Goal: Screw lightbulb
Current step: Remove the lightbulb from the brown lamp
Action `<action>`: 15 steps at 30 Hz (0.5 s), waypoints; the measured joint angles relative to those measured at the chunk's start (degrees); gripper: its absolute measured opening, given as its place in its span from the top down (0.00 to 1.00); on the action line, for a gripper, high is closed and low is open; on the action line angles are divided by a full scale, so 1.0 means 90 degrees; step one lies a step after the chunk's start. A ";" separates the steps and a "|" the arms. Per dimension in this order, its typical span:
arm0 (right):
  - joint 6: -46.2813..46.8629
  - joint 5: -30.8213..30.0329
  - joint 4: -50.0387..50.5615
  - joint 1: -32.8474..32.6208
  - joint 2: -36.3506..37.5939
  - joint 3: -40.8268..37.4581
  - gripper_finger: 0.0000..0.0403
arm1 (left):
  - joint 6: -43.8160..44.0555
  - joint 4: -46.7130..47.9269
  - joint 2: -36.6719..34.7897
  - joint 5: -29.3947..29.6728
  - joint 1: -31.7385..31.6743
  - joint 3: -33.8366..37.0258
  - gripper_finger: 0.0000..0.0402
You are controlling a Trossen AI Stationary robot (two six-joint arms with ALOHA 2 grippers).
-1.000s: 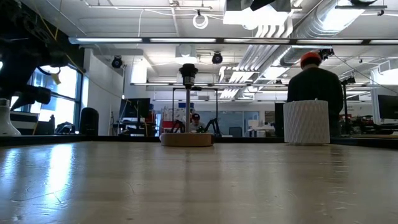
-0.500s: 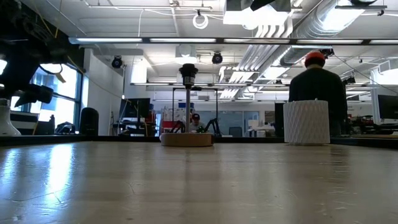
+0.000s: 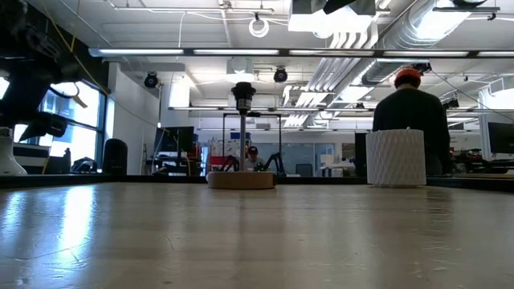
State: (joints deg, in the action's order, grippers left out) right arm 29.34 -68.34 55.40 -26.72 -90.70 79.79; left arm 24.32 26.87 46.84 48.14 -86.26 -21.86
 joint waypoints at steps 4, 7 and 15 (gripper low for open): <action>0.0000 0.0000 0.0000 -0.0002 0.0000 0.0000 1.00 | -0.0223 -0.0442 0.0002 -0.0347 -0.0076 0.0174 0.35; 0.0000 0.0000 0.0000 0.0000 0.0000 0.0000 1.00 | -0.0292 -0.0504 -0.0001 -0.0429 -0.0179 0.0179 0.35; 0.0000 0.0000 0.0000 -0.0002 0.0000 0.0000 1.00 | -0.0874 -0.0984 -0.0003 -0.0668 -0.0381 0.0297 0.35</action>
State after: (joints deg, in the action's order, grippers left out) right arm 29.34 -68.34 55.40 -26.74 -90.70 79.79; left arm 16.45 18.02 46.81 42.13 -89.69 -19.18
